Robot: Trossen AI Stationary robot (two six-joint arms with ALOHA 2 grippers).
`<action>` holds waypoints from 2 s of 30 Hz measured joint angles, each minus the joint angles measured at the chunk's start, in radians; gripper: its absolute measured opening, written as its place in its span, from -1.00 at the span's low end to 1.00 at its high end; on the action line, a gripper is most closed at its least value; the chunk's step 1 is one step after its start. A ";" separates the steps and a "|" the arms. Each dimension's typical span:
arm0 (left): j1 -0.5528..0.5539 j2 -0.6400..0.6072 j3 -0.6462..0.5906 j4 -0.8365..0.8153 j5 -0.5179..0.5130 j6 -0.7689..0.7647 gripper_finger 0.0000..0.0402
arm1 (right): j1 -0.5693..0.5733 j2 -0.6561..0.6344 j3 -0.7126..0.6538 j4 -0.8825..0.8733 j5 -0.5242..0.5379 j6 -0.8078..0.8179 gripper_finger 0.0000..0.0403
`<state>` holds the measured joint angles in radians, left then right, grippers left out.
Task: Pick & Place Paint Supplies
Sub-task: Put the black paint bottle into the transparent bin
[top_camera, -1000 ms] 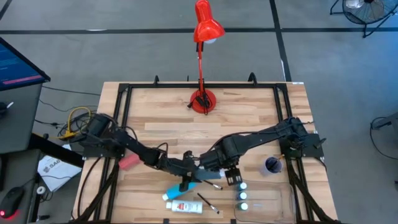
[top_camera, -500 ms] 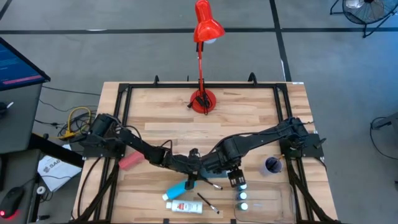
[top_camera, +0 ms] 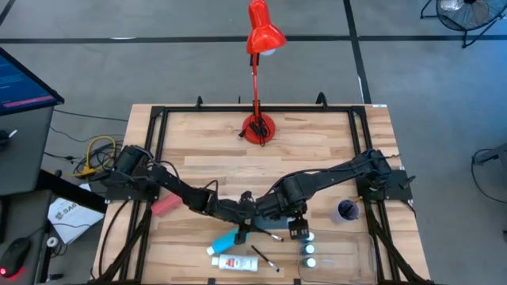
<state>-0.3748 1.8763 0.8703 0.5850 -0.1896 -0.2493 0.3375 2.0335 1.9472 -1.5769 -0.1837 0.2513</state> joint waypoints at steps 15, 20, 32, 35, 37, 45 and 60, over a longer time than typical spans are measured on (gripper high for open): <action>0.004 0.003 -0.028 0.007 -0.022 -0.022 -0.23 | 0.008 0.000 0.000 0.015 -0.089 0.031 0.45; 0.006 0.003 -0.028 0.016 -0.019 -0.021 -0.23 | -0.016 0.000 0.000 0.078 -0.078 0.030 0.45; 0.009 0.004 -0.029 0.018 -0.014 -0.019 -0.23 | -0.059 0.000 0.000 0.173 -0.044 0.000 0.45; 0.017 0.004 -0.029 0.027 -0.014 -0.015 -0.23 | -0.059 0.000 0.000 0.198 -0.043 -0.016 0.45; 0.018 0.004 -0.024 0.023 -0.014 0.001 -0.23 | -0.059 0.000 0.000 0.196 -0.043 -0.022 0.45; 0.025 0.005 0.010 0.024 -0.021 0.037 -0.23 | -0.065 0.000 0.000 0.135 -0.028 -0.026 0.45; 0.056 0.005 0.011 0.032 0.006 0.038 -0.23 | -0.080 0.000 0.000 0.066 -0.026 -0.023 0.45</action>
<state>-0.3192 1.8809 0.8810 0.6166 -0.1838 -0.2110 0.2576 2.0338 1.9472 -1.5108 -0.2093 0.2281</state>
